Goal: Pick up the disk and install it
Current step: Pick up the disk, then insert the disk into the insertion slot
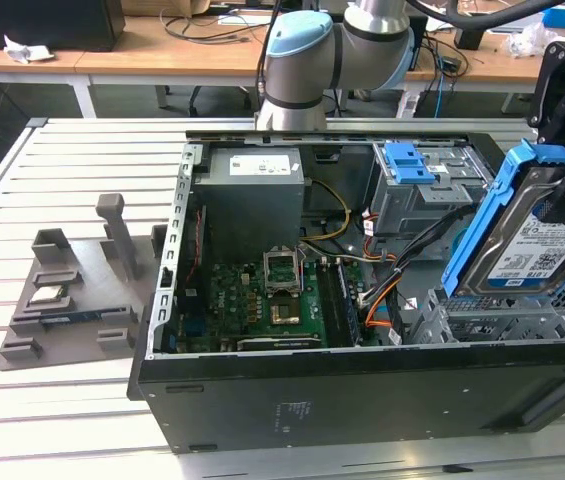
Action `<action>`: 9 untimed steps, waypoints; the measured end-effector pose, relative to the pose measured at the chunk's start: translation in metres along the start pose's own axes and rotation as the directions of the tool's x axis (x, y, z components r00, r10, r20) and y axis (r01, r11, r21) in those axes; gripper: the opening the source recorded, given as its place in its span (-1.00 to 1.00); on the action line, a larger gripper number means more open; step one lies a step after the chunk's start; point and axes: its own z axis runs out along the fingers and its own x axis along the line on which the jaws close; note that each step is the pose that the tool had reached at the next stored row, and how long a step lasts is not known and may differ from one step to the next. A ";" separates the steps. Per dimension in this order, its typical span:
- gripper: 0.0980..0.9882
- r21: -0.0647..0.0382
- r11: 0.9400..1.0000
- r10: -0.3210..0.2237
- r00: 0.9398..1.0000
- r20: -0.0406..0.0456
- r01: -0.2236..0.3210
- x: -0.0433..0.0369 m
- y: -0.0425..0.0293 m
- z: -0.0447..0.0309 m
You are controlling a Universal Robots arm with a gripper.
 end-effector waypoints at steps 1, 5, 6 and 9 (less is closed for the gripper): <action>-0.39 0.000 1.000 0.000 1.000 0.000 0.000 0.0000 0.0000 0.0000; -0.39 0.000 1.000 0.000 1.000 0.000 0.000 0.0000 -0.0001 0.0000; -0.39 0.000 1.000 0.000 1.000 0.003 0.000 0.0000 -0.0001 0.0011; -0.39 0.000 1.000 0.000 1.000 0.006 0.000 -0.0001 -0.0003 0.0035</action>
